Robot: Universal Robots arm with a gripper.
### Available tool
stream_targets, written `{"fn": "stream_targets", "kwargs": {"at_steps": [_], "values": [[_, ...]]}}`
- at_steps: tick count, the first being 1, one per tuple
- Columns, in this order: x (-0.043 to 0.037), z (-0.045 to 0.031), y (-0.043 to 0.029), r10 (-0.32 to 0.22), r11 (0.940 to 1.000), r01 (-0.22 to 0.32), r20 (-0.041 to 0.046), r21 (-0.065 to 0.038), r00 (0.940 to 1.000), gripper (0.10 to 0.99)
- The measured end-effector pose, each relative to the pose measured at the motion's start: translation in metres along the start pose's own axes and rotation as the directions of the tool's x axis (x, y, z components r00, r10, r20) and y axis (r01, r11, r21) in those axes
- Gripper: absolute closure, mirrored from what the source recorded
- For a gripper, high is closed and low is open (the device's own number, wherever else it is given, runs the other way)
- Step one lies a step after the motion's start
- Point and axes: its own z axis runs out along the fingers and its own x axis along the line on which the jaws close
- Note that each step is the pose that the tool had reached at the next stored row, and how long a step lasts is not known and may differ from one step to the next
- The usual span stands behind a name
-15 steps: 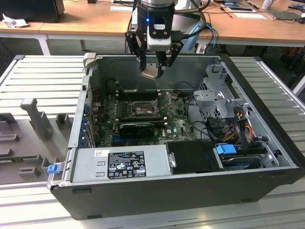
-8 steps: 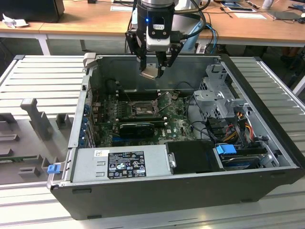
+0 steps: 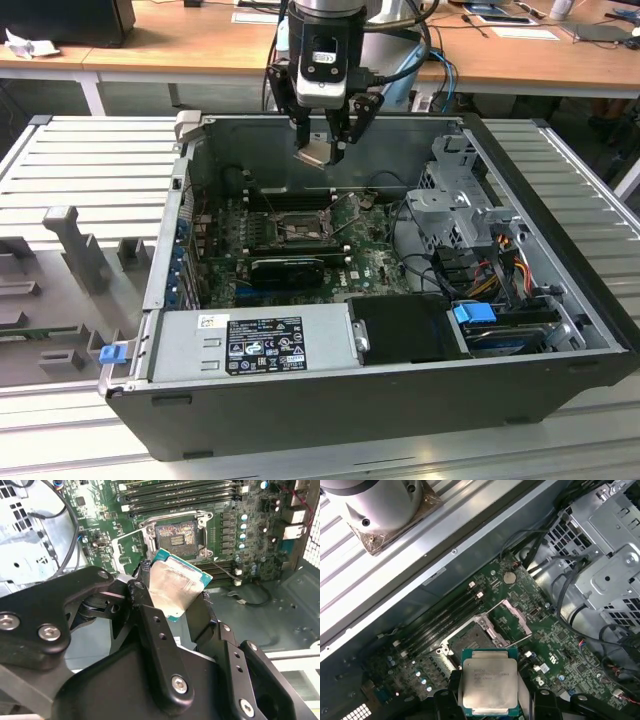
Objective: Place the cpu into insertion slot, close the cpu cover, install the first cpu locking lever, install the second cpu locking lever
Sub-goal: 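Place the cpu into insertion slot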
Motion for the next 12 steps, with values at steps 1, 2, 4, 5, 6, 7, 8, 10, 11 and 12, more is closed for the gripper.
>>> {"fn": "stream_targets", "kwargs": {"at_steps": [1,2,4,5,6,7,8,10,11,12], "values": [[0.0001,0.0001,-0.0001,0.007,1.0,-0.007,0.0006,0.0,1.0,0.557],[0.0006,0.0002,-0.0006,0.012,0.9999,-0.012,0.001,0.0,0.9999,0.557],[0.003,0.0003,-0.0026,0.015,0.9999,-0.015,0.0014,0.0,0.9999,0.557],[0.0037,0.0004,-0.0032,0.016,0.9999,-0.016,0.0015,0.0,0.9999,0.557],[0.0041,0.0004,-0.0035,0.017,0.9999,-0.017,0.0015,0.0,0.9999,0.557],[0.0041,0.0005,-0.0035,0.018,0.9998,-0.018,0.0016,0.0,0.9998,0.557],[0.0041,0.0005,-0.0036,0.019,0.9998,-0.019,0.0016,0.0,0.9998,0.557],[0.0042,0.0009,-0.0036,0.021,0.9998,-0.021,0.0018,-0.001,0.9998,0.557],[0.0042,0.001,-0.0036,0.022,0.9998,-0.022,0.0019,-0.001,0.9998,0.557],[0.0041,0.0011,-0.0036,0.023,0.9997,-0.023,0.002,-0.001,0.9997,0.557]]}}
